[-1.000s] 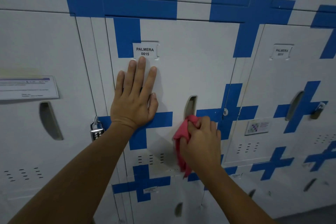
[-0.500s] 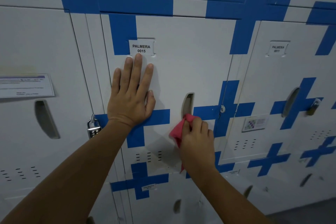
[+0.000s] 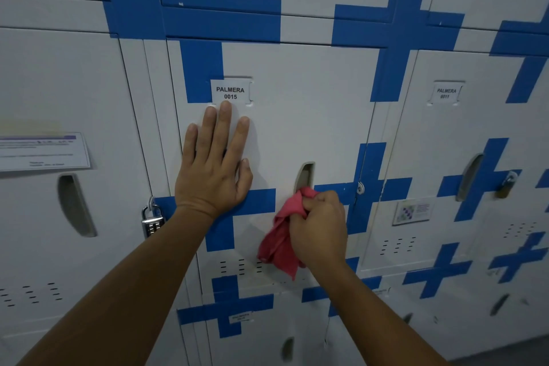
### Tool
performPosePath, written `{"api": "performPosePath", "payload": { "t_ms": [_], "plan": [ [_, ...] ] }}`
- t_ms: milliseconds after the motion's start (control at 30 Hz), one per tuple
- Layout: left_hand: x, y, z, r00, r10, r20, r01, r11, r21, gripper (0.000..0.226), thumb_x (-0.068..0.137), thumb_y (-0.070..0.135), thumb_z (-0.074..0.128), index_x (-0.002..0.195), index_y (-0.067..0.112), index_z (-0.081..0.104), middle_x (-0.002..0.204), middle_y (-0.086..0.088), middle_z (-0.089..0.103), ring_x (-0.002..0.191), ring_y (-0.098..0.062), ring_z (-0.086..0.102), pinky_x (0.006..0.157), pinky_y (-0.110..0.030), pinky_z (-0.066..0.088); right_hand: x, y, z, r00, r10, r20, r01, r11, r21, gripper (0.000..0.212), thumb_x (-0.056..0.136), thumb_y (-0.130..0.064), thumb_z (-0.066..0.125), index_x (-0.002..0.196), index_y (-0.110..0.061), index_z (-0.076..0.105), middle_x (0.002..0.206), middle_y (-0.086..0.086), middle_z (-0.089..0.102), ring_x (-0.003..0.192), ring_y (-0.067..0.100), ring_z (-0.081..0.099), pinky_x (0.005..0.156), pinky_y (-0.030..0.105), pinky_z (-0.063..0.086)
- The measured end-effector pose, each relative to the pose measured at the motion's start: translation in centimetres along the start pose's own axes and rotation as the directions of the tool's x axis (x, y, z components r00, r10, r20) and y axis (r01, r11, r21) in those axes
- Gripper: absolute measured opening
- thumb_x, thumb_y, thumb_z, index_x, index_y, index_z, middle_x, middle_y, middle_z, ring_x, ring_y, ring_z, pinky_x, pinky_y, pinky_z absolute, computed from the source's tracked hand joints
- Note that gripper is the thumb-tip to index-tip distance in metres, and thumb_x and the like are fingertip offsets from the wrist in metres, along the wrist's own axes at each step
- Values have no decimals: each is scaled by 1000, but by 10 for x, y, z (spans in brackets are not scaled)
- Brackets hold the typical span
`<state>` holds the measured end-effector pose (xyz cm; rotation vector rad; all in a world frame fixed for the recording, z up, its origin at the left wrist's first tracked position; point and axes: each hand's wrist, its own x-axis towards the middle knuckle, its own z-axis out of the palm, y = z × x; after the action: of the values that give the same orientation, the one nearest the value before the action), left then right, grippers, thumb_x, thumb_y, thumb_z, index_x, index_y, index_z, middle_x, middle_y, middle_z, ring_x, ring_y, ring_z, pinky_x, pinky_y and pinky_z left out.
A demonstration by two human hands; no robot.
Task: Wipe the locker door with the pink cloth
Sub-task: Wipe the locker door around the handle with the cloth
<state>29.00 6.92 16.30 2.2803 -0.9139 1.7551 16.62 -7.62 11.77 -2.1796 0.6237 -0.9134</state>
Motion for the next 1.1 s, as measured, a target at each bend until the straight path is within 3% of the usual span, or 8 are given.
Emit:
{"api": "performPosePath", "payload": {
  "t_ms": [167, 300, 467, 600, 700, 833, 933, 1100],
  "plan": [
    [0, 0, 1, 1000, 3, -10, -3, 1000, 2, 70, 97, 36, 36, 160, 10, 15, 165, -20, 9, 154, -33, 0, 125, -50, 2, 10, -15, -5, 988, -83, -131, 100, 987, 124, 14, 92, -23, 66, 99, -11, 70, 101, -6, 44, 95, 16, 52, 75, 26, 49],
    [0, 0, 0, 1000, 3, -3, -2, 1000, 10, 71, 97, 36, 37, 160, 11, 14, 165, -20, 10, 154, -33, -1, 125, -50, 3, -11, 14, 2, 962, -263, -66, 243, 945, -220, 34, 93, -44, 57, 112, -17, 66, 104, -3, 48, 95, 12, 43, 84, 25, 39],
    [0, 0, -1, 1000, -8, 14, 7, 1000, 26, 73, 96, 37, 40, 160, 11, 16, 166, -18, 10, 154, -31, -5, 125, -49, 0, -18, 25, -4, 963, -189, 192, 265, 792, -551, 53, 96, -52, 45, 139, -20, 52, 130, 4, 56, 117, 24, 52, 104, 40, 38],
    [0, -1, 1, 1000, -3, 6, 3, 999, 38, 73, 96, 37, 41, 160, 11, 17, 166, -18, 10, 154, -32, -5, 125, -48, 0, -12, 6, -4, 989, 6, 145, 26, 976, -218, 42, 90, -49, 61, 122, -21, 59, 104, -6, 54, 94, 12, 57, 88, 28, 52],
    [0, 0, 2, 1000, 4, -13, -3, 999, 37, 73, 96, 37, 39, 160, 11, 15, 165, -19, 10, 154, -32, -3, 125, -49, 0, -9, -3, -5, 985, 49, 164, -57, 997, 45, 18, 89, -37, 67, 99, -23, 64, 99, -2, 54, 82, 12, 60, 78, 33, 60],
    [0, -1, 3, 999, 9, -32, -8, 1000, 23, 72, 96, 36, 39, 159, 10, 17, 165, -20, 12, 154, -33, 1, 125, -50, 2, -2, -17, -6, 996, -29, 83, 9, 972, 234, 41, 88, -40, 68, 123, -20, 60, 115, -9, 44, 99, 9, 53, 91, 33, 54],
    [0, -1, 3, 1000, 8, -23, -8, 1000, 13, 72, 96, 36, 40, 159, 11, 17, 165, -19, 11, 154, -34, 1, 125, -49, 2, -8, -10, -3, 990, -141, 27, 141, 990, -7, 60, 90, -52, 59, 140, -21, 48, 121, -8, 45, 107, 13, 51, 97, 36, 50],
    [0, -1, 2, 999, 14, -32, -13, 1000, 14, 71, 97, 36, 38, 159, 11, 16, 165, -20, 13, 154, -33, 2, 125, -50, 4, -24, 15, -8, 954, -162, 251, 265, 849, -458, 59, 99, -53, 40, 149, -22, 38, 139, -1, 53, 119, 19, 56, 110, 37, 36]
  ]
}}
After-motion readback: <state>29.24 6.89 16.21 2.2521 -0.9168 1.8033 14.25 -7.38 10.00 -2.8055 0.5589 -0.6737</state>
